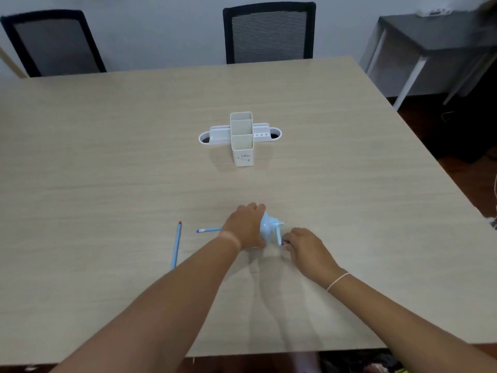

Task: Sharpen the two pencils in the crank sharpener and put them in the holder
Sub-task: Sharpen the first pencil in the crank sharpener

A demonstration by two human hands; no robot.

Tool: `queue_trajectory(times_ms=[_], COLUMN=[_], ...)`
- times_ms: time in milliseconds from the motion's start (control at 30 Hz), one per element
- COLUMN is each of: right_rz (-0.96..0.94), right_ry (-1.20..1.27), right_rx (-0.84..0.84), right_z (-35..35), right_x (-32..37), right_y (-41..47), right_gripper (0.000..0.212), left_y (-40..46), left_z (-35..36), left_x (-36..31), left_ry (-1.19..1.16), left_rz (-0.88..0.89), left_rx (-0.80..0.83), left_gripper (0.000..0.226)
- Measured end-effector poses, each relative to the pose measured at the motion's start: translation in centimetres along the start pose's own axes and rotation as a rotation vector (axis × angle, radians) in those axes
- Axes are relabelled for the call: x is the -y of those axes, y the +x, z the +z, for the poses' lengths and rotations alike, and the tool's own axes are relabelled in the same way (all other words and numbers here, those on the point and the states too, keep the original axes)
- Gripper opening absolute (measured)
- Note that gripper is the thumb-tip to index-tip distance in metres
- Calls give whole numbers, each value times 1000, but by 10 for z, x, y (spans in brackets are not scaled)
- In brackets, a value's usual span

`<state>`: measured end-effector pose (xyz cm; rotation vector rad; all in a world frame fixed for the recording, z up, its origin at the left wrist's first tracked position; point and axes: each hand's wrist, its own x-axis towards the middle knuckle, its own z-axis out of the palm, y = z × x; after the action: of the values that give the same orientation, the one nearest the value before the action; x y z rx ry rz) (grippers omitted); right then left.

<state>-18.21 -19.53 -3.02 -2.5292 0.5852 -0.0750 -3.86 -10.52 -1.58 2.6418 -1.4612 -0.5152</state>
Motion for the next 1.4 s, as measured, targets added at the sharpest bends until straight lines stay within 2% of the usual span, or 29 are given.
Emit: queue_trajectory(times_ms=[100,200,400,533,733,800,900,1033,1233,1400], right_rz=[-92,-81,-27,-6,32,-53,-181,-128,-26,-54], right_ry=[-10,1,-57,-57,-77,-99,-36,-21,-124,-104], right_rx=[-141,-184,-21,-55,28,-9,-163,-254,77,47], right_z=[-21,-25,-3,6,32,35,13,-15,3,25], right_x=[5,5,-13,-18,-21,-22,-13,-2,-16,-26], right_y=[12,39,76,72,32,9,-4,42,71,38], right_gripper=[12,13,17,14,15,17,15,15,10,14], left_y=[0,-1,-2,-2,-2,-2,-3,-5,-5,-8], left_z=[-1,-2,3,1,2,2,2,1,3,2], left_x=[-1,-1,1,0,2,1,0,0,-1,-1], left_ry=[4,13,-1,-5,-7,-5,-3,-12,-18,-2], left_rz=[16,29,32,29,29,21,16,22,18,41], left_rx=[4,9,-4,-9,2,2,-2,0,-11,11], left_gripper=[56,54,53,53,59,59,58,53,53,58])
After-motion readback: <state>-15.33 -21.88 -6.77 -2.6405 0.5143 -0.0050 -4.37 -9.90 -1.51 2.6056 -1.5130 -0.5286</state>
